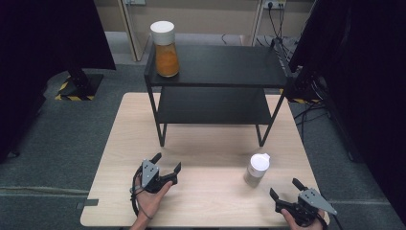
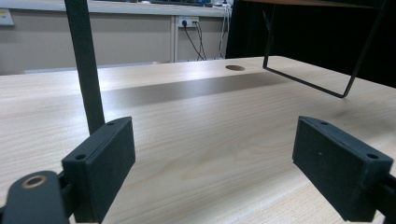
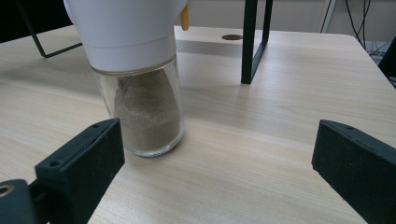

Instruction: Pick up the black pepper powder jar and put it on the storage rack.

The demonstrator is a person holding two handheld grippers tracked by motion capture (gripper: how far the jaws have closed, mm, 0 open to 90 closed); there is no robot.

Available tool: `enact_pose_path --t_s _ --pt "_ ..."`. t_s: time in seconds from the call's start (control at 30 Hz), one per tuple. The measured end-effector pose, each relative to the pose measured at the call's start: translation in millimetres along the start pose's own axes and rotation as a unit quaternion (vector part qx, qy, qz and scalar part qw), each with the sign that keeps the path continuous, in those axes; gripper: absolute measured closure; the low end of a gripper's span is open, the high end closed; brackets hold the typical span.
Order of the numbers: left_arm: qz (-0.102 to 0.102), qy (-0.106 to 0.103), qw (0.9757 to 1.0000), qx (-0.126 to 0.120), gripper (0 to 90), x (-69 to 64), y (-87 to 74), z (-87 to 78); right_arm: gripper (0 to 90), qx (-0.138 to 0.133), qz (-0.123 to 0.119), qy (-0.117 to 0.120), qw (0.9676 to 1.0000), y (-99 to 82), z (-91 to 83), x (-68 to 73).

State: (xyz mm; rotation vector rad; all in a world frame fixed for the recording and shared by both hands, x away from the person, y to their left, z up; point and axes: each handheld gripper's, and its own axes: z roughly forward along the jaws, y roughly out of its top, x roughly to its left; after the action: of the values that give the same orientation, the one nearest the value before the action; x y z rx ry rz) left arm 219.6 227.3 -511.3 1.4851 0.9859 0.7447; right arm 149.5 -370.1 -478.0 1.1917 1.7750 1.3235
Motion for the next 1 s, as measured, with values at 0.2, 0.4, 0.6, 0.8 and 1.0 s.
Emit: enact_pose_path --t_s 0.2,0.4,0.6,0.8,1.0 --pt "-0.002 -0.001 1.0 0.001 12.5 0.9 0.5 0.1 2.6 -0.011 -0.015 0.018 0.9997 4.2 1.0 4.6" --pt "-0.003 -0.002 1.0 0.002 12.5 1.0 0.8 0.3 2.6 -0.018 -0.033 0.042 0.9984 13.2 8.5 10.2" --pt "0.002 -0.001 1.0 0.003 12.5 0.0 1.0 0.6 3.4 -0.011 -0.043 0.057 0.9974 22.0 27.0 13.4" --pt "0.002 -0.001 1.0 0.002 12.5 0.3 0.5 0.2 7.5 -0.009 -0.049 0.065 0.9967 30.3 46.3 15.9" --pt "0.003 -0.001 1.0 0.002 12.5 -0.1 0.5 0.3 15.1 -0.008 -0.054 0.067 0.9963 31.6 60.3 17.9"
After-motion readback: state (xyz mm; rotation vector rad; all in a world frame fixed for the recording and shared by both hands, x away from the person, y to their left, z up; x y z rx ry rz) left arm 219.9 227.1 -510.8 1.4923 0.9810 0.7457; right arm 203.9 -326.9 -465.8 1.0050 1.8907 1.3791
